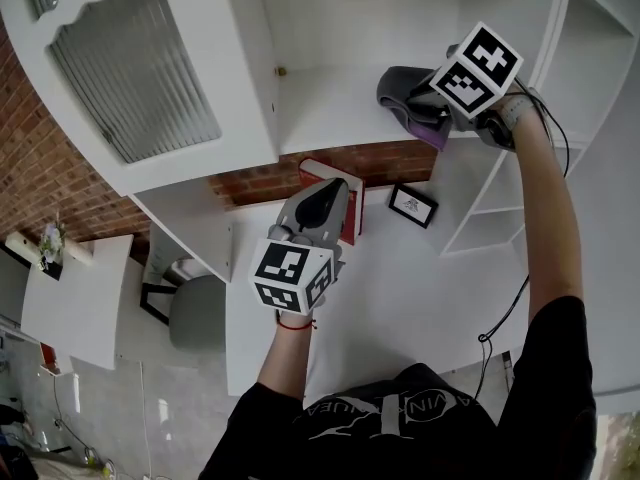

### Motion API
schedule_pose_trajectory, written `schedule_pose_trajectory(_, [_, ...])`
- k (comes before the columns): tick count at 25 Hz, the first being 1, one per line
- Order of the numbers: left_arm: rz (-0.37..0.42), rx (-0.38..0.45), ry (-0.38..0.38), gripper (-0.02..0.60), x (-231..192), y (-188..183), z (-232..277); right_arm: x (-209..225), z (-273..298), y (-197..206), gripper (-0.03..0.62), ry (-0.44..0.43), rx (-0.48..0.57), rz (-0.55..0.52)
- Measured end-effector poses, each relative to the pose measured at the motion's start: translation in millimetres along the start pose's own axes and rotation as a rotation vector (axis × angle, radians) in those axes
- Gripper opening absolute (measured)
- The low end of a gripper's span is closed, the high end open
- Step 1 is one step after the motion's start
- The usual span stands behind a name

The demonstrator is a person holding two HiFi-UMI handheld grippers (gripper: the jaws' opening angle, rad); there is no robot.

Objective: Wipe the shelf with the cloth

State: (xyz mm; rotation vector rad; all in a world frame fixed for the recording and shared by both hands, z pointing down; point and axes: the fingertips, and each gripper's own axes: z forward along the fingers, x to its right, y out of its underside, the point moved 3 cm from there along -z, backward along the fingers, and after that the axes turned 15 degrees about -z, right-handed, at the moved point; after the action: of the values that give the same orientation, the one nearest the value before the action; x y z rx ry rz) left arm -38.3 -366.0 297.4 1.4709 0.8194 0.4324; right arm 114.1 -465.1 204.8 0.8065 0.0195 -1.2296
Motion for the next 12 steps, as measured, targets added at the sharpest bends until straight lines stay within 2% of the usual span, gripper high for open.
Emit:
schedule_pose_trajectory(4, [0.007, 0.002, -0.019, 0.011, -7, -7, -4, -4, 15, -26, 0.046, -0.053, -0.041, -0.093])
schedule_pose_trajectory(12, [0.009, -0.014, -0.088, 0.011, -30, -7, -15, -24, 60, -96, 0.044, -0.208, 0.136, -0.17])
